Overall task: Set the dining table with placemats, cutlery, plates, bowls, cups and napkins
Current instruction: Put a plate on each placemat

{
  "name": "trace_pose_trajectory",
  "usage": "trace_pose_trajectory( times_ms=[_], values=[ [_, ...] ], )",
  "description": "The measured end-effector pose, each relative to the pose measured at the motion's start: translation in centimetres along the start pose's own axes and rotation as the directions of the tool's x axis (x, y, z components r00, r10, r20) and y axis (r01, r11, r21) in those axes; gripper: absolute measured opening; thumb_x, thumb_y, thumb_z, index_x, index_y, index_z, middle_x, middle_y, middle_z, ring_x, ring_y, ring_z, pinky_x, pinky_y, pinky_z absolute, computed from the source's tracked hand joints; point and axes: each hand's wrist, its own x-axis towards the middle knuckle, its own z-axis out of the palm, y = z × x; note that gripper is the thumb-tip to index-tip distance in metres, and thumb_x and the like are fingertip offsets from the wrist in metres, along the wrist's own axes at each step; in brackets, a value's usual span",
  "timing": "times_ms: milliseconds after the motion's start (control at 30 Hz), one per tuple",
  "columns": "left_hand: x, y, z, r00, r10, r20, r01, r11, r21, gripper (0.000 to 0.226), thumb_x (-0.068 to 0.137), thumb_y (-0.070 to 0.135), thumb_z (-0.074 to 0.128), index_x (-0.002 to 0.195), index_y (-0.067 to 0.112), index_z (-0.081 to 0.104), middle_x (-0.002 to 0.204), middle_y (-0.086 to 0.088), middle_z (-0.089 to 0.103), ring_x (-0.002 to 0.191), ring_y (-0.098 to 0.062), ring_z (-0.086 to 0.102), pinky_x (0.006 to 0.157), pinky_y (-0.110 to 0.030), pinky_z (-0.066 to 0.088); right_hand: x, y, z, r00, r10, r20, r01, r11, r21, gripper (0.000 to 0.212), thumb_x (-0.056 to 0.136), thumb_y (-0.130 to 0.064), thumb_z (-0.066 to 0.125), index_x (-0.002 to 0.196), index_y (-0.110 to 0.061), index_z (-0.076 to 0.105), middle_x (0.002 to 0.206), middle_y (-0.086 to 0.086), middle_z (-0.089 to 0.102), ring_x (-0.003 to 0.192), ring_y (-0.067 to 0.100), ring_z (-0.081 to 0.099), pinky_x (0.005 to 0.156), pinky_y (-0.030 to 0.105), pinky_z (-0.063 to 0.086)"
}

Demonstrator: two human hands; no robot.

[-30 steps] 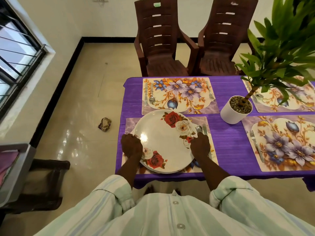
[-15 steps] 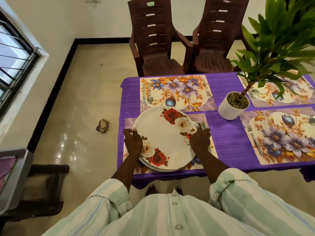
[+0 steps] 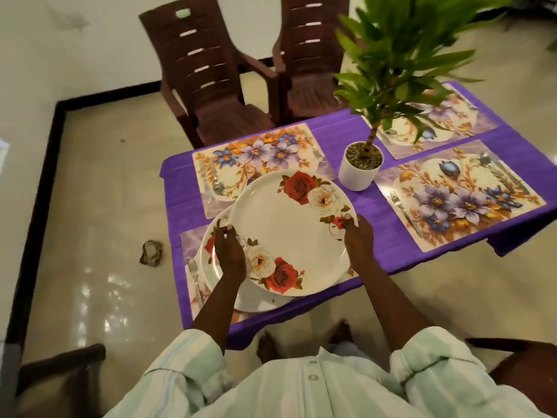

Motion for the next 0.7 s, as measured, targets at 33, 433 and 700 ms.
trace_pose_trajectory(
  times_ms=[33, 433, 700],
  values=[
    [-0.6, 0.1, 1.2, 0.999, -0.020, 0.033, 0.021, 0.999, -0.030, 0.023, 0.099, 0.030, 0.047, 0.108, 0.020, 0.064, 0.109, -0.008, 0.066, 0.100, -0.024, 0.061, 0.091, -0.041, 0.050, 0.4, 0.1, -1.2, 0.999, -0.005, -0.040, 0.004, 1.000, -0.030, 0.025, 0.099, -0.028, 0.051, 0.104, -0.011, 0.069, 0.095, 0.003, 0.069, 0.093, 0.024, 0.066, 0.068, 0.029, 0.051],
    [-13.0, -2.4, 24.9, 0.976, 0.058, 0.210, -0.101, 0.975, 0.198, 0.032, 0.103, 0.028, 0.039, 0.104, 0.004, 0.060, 0.099, -0.010, 0.060, 0.097, -0.030, 0.056, 0.086, -0.038, 0.043, 13.9, 4.6, -23.1, 0.966, 0.078, -0.247, -0.111, 0.986, -0.124, 0.042, 0.100, -0.046, 0.043, 0.119, -0.014, 0.062, 0.111, 0.006, 0.065, 0.103, 0.027, 0.060, 0.096, 0.048, 0.049],
    [-19.1, -2.4, 37.9, 0.989, 0.055, 0.137, -0.106, 0.913, 0.395, 0.033, 0.103, 0.031, 0.039, 0.114, 0.005, 0.055, 0.120, -0.022, 0.061, 0.110, -0.038, 0.055, 0.085, -0.039, 0.039, 21.7, 3.8, -33.8, 0.959, 0.037, -0.282, -0.086, 0.983, -0.165, 0.037, 0.100, -0.040, 0.048, 0.117, -0.011, 0.065, 0.109, 0.005, 0.067, 0.104, 0.025, 0.062, 0.086, 0.036, 0.047]
  ],
)
